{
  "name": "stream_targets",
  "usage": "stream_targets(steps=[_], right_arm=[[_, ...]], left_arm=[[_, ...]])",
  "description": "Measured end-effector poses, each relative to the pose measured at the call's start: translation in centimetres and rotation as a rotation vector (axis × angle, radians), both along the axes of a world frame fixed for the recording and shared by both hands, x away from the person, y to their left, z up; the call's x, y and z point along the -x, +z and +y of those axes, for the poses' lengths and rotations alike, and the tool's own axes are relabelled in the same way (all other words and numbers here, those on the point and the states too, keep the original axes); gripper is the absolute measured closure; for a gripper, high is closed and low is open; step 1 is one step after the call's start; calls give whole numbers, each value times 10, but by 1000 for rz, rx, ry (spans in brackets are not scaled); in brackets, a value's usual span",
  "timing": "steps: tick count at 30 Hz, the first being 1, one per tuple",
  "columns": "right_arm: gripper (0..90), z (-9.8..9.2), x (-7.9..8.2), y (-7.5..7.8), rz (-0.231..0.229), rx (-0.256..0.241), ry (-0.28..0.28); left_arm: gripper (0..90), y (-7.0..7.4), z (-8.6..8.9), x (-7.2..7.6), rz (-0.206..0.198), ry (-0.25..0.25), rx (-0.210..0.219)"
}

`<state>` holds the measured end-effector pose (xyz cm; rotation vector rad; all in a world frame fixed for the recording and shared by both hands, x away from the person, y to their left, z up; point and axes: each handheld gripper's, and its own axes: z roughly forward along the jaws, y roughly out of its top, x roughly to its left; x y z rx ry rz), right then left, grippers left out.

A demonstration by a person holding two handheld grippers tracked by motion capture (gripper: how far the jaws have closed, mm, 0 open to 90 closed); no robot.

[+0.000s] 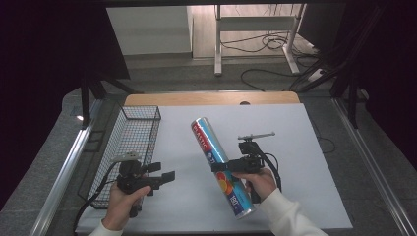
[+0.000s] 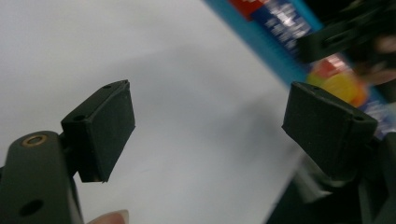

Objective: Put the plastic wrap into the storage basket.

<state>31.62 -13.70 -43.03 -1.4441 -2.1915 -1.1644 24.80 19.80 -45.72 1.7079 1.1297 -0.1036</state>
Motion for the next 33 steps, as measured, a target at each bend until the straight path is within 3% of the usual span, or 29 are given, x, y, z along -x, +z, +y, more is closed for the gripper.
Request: stream_targets(steps=[3, 4, 5, 6, 11, 13, 18, 19, 29, 33], right_arm=[[326, -6, 2, -3, 2, -28, 0], [326, -6, 2, -3, 2, -28, 0], [326, -8, 3, -4, -7, -38, 0], [326, -8, 4, -5, -11, -42, 1], [326, -12, 8, -6, -26, -68, 3], [326, -13, 13, -5, -45, -78, 2], [326, -13, 18, -3, -76, -103, 10], [326, -12, 21, -1, -94, -112, 13], [326, 4, 26, -3, -135, -126, 41], [325, 10, 27, -5, -143, -140, 50]], left_arm=[[160, 0, -14, -12, 19, -29, 53], [157, 0, -14, -12, 19, -29, 53], [150, 0, -20, -18, 35, -43, 103], [144, 1, -23, -21, 39, -46, 123], [110, 4, -35, -31, 30, -57, 170], [88, 3, -41, -37, 47, -78, 223], [71, 0, -52, -45, 61, -98, 265], [70, -1, -57, -48, 66, -110, 300], [94, -7, -72, -60, 107, -116, 339], [109, -11, -75, -62, 125, -129, 375]])
